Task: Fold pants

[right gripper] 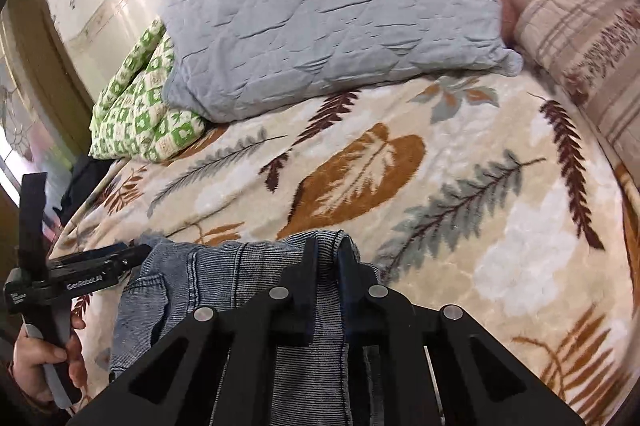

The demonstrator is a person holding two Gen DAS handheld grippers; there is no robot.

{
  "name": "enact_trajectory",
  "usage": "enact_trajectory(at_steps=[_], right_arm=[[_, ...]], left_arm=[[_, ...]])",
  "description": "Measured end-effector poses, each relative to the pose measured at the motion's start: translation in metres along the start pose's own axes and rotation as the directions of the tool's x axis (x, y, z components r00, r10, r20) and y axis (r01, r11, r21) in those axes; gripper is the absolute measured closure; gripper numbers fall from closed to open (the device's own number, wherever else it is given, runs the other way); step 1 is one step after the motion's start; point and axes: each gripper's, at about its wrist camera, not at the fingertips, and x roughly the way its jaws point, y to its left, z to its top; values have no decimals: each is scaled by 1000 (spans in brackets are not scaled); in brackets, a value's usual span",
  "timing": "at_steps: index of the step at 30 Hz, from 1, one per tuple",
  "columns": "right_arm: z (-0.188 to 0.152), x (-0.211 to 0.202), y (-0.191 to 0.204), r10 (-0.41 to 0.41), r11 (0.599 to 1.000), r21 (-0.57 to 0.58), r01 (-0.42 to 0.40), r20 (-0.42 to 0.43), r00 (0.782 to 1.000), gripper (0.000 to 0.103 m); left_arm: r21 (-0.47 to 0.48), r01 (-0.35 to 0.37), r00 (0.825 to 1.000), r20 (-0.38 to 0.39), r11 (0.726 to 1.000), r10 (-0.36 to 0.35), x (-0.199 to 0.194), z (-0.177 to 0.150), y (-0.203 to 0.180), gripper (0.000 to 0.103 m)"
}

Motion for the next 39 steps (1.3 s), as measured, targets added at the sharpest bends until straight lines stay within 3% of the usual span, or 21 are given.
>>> enact_trajectory(at_steps=[7,11,15,21,24,27,29,30,31,39], right_arm=[[-19,26,-13,-52,998,27,53,-35,998,96],[-19,27,-11,-63,998,16,64,-58,996,92],[-12,0,-9,-63,998,5,63,-33,997,70],[-32,-58,-4,-8,1000,-31,6,-54,998,66],[-52,-71,-3,2,1000,-17,-4,-79,997,56],[-73,-70,-2,1,1000,6,-1,-97,995,54],[-81,-62,0,8,1000,13,-6,-117,993,59],[-85,-56,1,1,1000,7,0,-129,992,83],[-86,-53,2,-9,1000,8,10,-136,991,91],[-78,-91,9,-11,1000,-19,11,-44,999,95]], left_arm=[[24,-24,1000,-16,999,25,15,-9,-5,34],[13,-18,1000,-11,1000,18,2,-6,-2,36],[30,11,999,47,999,-13,-37,-15,0,36],[74,89,992,78,993,-95,-84,-54,-14,36],[96,119,990,66,988,-125,-93,-76,-27,36],[137,108,993,40,985,-115,-88,-96,-42,36],[159,101,995,-11,982,-100,-74,-107,-53,36],[163,90,996,-17,982,-89,-71,-111,-55,35],[161,81,997,-9,984,-80,-71,-113,-55,35],[176,82,997,-7,981,-83,-89,-125,-55,36]])
